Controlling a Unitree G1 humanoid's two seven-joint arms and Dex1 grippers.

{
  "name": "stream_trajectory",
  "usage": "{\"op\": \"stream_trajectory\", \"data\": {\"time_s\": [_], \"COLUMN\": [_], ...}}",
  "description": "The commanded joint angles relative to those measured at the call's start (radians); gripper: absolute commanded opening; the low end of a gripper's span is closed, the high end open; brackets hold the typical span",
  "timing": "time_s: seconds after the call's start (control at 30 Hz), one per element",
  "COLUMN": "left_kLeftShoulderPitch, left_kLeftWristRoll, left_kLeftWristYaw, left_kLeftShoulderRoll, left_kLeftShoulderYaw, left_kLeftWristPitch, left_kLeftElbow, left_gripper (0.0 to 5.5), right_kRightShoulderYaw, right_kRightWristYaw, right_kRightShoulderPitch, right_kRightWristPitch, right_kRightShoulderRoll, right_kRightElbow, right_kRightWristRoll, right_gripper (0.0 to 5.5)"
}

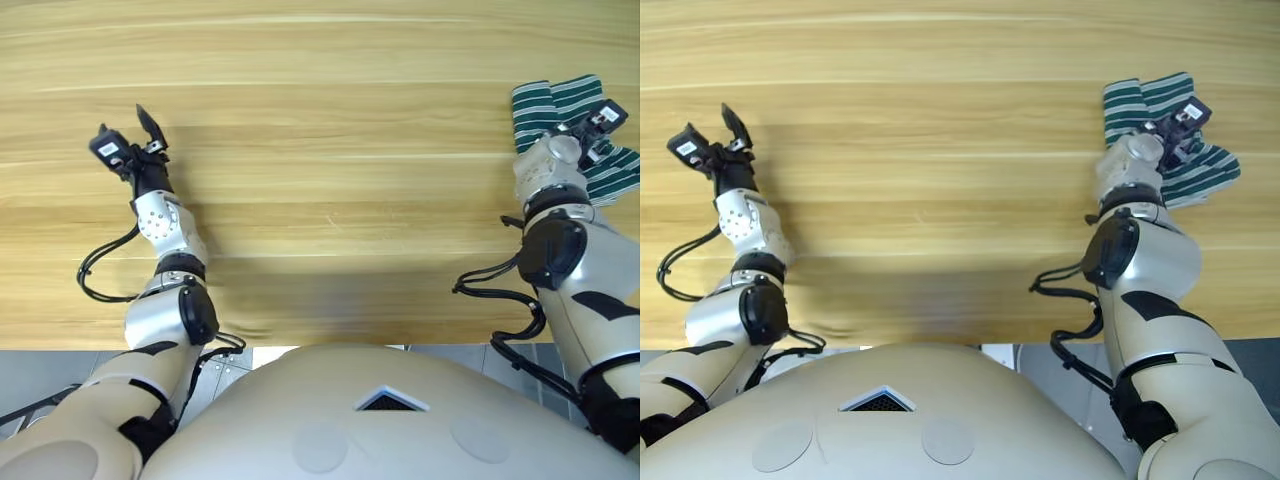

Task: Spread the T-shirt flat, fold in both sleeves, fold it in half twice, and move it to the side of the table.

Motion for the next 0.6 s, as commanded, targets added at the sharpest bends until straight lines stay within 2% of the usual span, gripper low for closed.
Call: {"op": "stream_trajectory", "data": {"time_s": [0.03, 0.17, 0.3, 0.4, 0.5, 0.6], "left_kLeftShoulderPitch": [0.041, 0.073, 0.074, 0.024, -0.047, -0.101], "left_kLeftWristRoll": [-0.011, -0.016, 0.001, 0.067, 0.170, 0.246], "left_kLeftWristYaw": [0.011, -0.002, -0.062, -0.101, -0.052, -0.014], "left_kLeftShoulderRoll": [0.011, 0.011, -0.038, -0.106, -0.146, -0.200], "left_kLeftShoulderYaw": [0.020, 0.029, -0.017, -0.108, -0.194, -0.264], "left_kLeftWristPitch": [-0.023, -0.042, -0.054, -0.062, -0.040, -0.024], "left_kLeftElbow": [-0.015, -0.035, -0.076, -0.076, -0.023, 0.011], "left_gripper": [3.64, 3.64, 3.64, 3.64, 3.64, 3.64], "right_kRightShoulderYaw": [-0.016, 0.011, 0.193, 0.340, 0.465, 0.524], "right_kRightWristYaw": [0.009, -0.027, 0.089, 0.229, 0.284, 0.286], "right_kRightShoulderPitch": [0.014, -0.031, -0.109, -0.060, 0.008, 0.077], "right_kRightWristPitch": [0.018, -0.078, -0.390, -0.551, -0.575, -0.577], "right_kRightShoulderRoll": [0.015, 0.020, 0.106, 0.212, 0.322, 0.394], "right_kRightElbow": [0.020, 0.004, -0.063, -0.090, -0.061, -0.049], "right_kRightWristRoll": [-0.004, -0.048, -0.205, -0.312, -0.410, -0.454], "right_gripper": [3.10, 3.10, 3.10, 3.10, 3.10, 3.10]}}
